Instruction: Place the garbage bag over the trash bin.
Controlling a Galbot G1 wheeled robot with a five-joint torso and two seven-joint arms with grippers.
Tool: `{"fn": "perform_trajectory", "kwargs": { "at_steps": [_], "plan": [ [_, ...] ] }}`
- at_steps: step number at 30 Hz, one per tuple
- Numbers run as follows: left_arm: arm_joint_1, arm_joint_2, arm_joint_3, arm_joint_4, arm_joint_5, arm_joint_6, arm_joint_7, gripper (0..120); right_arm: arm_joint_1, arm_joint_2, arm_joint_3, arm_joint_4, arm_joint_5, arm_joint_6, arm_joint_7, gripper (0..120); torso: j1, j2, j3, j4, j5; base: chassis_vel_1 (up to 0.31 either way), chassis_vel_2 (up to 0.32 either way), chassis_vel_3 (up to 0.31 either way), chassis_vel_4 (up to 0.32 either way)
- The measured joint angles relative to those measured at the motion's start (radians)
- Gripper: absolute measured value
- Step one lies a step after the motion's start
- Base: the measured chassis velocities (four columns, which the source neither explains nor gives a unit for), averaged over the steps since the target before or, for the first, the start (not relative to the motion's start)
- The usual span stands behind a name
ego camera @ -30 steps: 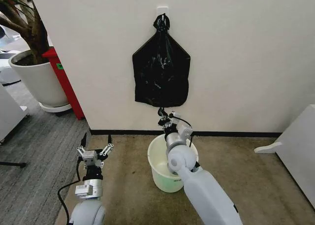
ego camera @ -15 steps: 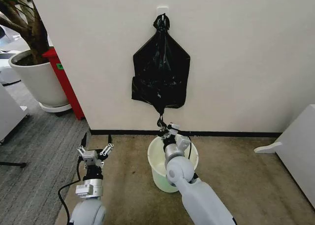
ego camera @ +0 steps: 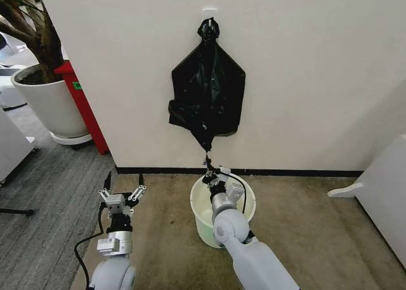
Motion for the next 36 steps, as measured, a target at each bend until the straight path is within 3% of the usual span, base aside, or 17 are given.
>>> {"fn": "perform_trajectory", "kwargs": {
  "at_steps": [11, 13, 15, 25, 27, 36],
  "plan": [
    [0.003, 0.002, 0.000, -0.007, 0.000, 0.000, 0.000, 97, -0.005, -0.022, -0.001, 0.050, -0.006, -0.012, 0.006, 0, 0.000, 0.000, 0.000, 0.0000, 0.0000, 0.000, 0.000, 0.000, 0.000],
    [0.003, 0.004, 0.000, -0.007, 0.000, 0.000, 0.000, 97, -0.019, -0.044, 0.008, 0.105, -0.017, -0.017, 0.006, 12, 0.000, 0.000, 0.000, 0.0000, 0.0001, 0.000, 0.000, 0.000, 0.000],
    [0.003, 0.004, 0.001, -0.007, 0.000, 0.000, 0.000, 97, -0.021, -0.048, 0.012, 0.116, -0.019, -0.019, 0.006, 14, 0.000, 0.000, 0.000, 0.0000, 0.0001, 0.000, 0.000, 0.000, 0.000],
    [-0.001, 0.002, 0.002, -0.005, 0.004, 0.000, 0.000, 97, -0.056, -0.097, 0.118, 0.292, -0.133, -0.020, -0.019, 55, 0.000, 0.000, 0.000, -0.0001, 0.0002, 0.000, 0.000, 0.000, 0.000],
    [-0.001, 0.001, 0.002, -0.005, 0.005, 0.000, 0.000, 97, -0.051, -0.103, 0.124, 0.302, -0.137, -0.020, -0.022, 57, 0.000, 0.000, 0.000, -0.0002, 0.0001, 0.000, 0.000, 0.000, 0.000],
    [0.005, -0.009, 0.005, 0.002, 0.030, -0.004, 0.001, 97, 0.178, -0.237, 0.139, 0.392, -0.110, -0.071, -0.032, 94, 0.000, 0.000, 0.000, 0.0000, 0.0002, 0.000, 0.000, 0.000, 0.000]
  ]
}}
